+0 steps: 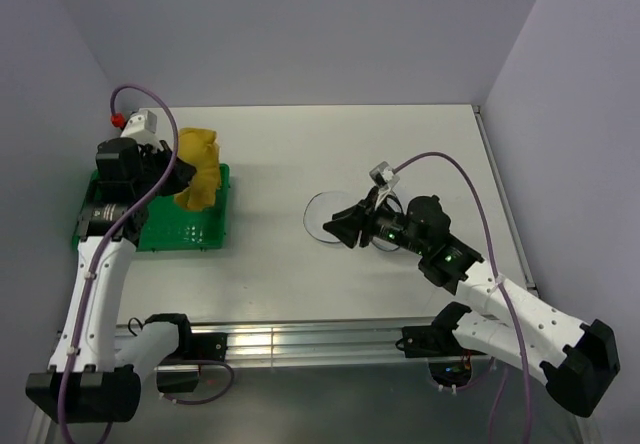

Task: Place the bra in the laundry bag and zip it closed

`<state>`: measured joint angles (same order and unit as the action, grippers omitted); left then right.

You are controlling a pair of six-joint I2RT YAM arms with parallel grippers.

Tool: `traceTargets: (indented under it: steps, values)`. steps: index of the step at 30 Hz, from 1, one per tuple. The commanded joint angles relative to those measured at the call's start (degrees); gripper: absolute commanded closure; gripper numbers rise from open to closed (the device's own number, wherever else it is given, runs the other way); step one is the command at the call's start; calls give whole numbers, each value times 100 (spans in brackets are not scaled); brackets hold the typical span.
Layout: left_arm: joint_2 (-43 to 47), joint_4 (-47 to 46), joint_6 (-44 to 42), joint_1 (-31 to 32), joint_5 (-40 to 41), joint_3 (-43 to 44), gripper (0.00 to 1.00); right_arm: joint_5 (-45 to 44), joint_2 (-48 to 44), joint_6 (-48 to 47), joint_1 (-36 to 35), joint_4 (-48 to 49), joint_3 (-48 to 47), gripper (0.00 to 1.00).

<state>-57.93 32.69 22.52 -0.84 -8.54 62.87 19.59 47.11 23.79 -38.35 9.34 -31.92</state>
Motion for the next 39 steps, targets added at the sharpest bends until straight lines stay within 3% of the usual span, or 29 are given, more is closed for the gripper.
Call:
traceTargets:
  steps: [1,7,15,16,17,24,28,34,39]
  values:
    - [492,36,-284,295,-1419,375,100,449,166,-252,-287,410,-683,49]
    - [941,326,-416,601,-2853,822,100,1298,571,-1410,-446,-177,-1711,43]
    - [1302,335,-144,910,-4637,1298,100,2083,746,-3002,-454,-1127,-3265,25]
    - [1345,274,40,919,-4770,1211,100,2153,782,-3134,-454,-1406,-3433,9]
    - [1372,195,137,928,-4911,1158,100,2250,808,-3387,-463,-1522,-3574,1]
    - [1706,-569,972,1199,-5895,183,100,2513,817,-4250,-481,-2268,-4058,1]
    - [1890,-702,938,1533,-6115,-353,100,2821,869,-4953,-481,-2935,-4216,1]
    - [1935,-579,560,2008,-6441,-293,100,3444,1239,-5578,-612,-3561,-4533,1]
    - [1768,-579,481,2351,-6512,-267,100,3490,1362,-5701,-1024,-3317,-4358,2]
